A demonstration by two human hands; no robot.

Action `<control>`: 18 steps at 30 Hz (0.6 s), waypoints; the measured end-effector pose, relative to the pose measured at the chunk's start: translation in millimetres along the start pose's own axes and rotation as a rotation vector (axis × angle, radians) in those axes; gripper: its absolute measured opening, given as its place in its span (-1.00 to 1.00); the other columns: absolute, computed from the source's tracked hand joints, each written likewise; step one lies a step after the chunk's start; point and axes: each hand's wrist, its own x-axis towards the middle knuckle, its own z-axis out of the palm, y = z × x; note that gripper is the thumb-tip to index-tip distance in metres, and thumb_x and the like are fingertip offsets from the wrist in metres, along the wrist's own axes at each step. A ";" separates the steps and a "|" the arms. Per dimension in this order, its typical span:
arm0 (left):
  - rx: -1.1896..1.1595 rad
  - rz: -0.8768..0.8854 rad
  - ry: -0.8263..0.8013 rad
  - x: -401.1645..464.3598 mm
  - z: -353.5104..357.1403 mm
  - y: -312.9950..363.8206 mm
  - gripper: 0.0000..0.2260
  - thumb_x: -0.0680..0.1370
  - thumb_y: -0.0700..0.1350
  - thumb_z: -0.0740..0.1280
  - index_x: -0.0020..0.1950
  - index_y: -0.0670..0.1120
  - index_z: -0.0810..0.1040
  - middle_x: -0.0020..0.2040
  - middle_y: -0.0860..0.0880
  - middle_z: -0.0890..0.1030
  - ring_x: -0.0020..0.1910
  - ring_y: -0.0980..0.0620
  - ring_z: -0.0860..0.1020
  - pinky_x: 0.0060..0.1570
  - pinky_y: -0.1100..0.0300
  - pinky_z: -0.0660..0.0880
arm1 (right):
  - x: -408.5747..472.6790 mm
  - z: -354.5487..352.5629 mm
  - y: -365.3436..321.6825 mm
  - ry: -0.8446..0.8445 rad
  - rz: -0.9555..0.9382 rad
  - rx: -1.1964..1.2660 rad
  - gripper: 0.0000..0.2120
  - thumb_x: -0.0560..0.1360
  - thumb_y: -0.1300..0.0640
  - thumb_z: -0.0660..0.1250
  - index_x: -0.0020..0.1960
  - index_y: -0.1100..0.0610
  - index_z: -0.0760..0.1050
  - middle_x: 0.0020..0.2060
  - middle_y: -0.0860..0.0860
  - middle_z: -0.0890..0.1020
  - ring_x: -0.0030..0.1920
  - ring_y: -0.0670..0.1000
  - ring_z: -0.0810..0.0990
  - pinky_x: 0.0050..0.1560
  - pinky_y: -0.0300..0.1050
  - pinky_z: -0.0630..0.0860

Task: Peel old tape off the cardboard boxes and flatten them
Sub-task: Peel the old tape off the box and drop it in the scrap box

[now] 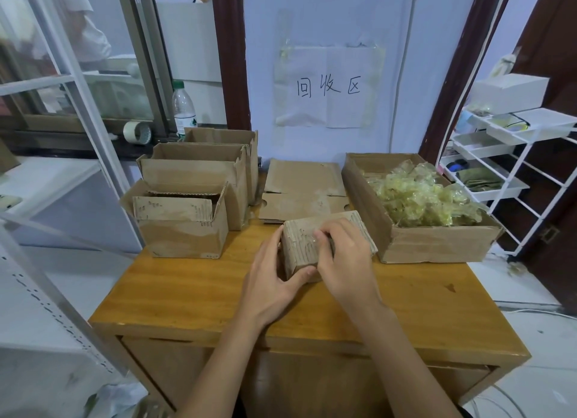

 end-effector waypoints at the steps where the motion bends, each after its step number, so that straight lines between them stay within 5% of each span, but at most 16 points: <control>1: 0.008 0.000 0.003 -0.2 0.0 -0.4 -0.12 0.42 0.54 0.36 0.64 0.27 0.13 0.53 0.22 0.36 0.48 0.16 0.38 0.35 -0.11 0.53 | -0.1 -2.4 1.8 -0.001 -0.018 -0.013 -0.91 0.64 0.22 0.34 -0.04 0.16 0.56 -0.09 -0.04 0.58 -0.04 -0.04 0.51 0.04 -0.11 0.51; 10: -0.026 -0.007 -0.027 -1.7 0.6 -5.0 -0.13 0.43 0.55 0.31 0.64 0.31 0.08 0.57 0.26 0.29 0.52 0.18 0.32 0.44 -0.03 0.41 | -7.8 -4.4 19.0 0.005 -0.031 -0.133 -0.79 0.67 0.03 0.24 0.15 0.14 0.54 0.21 0.00 0.55 0.24 0.02 0.48 0.34 -0.06 0.39; 13: -0.184 -0.035 -0.067 -1.6 0.7 -4.5 -0.27 0.53 0.49 0.25 0.63 0.27 0.18 0.55 0.23 0.38 0.49 0.21 0.37 0.44 0.02 0.43 | -7.4 1.3 17.6 0.023 -0.010 -0.149 -0.76 0.67 0.02 0.21 0.16 0.14 0.56 0.21 0.01 0.56 0.25 0.06 0.50 0.37 -0.02 0.38; 18: -0.450 -0.232 -0.013 16.0 -2.1 25.2 -0.59 0.59 0.28 0.25 0.36 0.13 0.44 0.27 0.09 0.60 0.12 0.33 0.59 -0.03 0.42 0.53 | -7.9 6.1 17.2 0.047 -0.005 -0.188 -0.72 0.68 0.00 0.18 0.17 0.15 0.57 0.19 0.02 0.58 0.24 0.08 0.51 0.35 0.07 0.42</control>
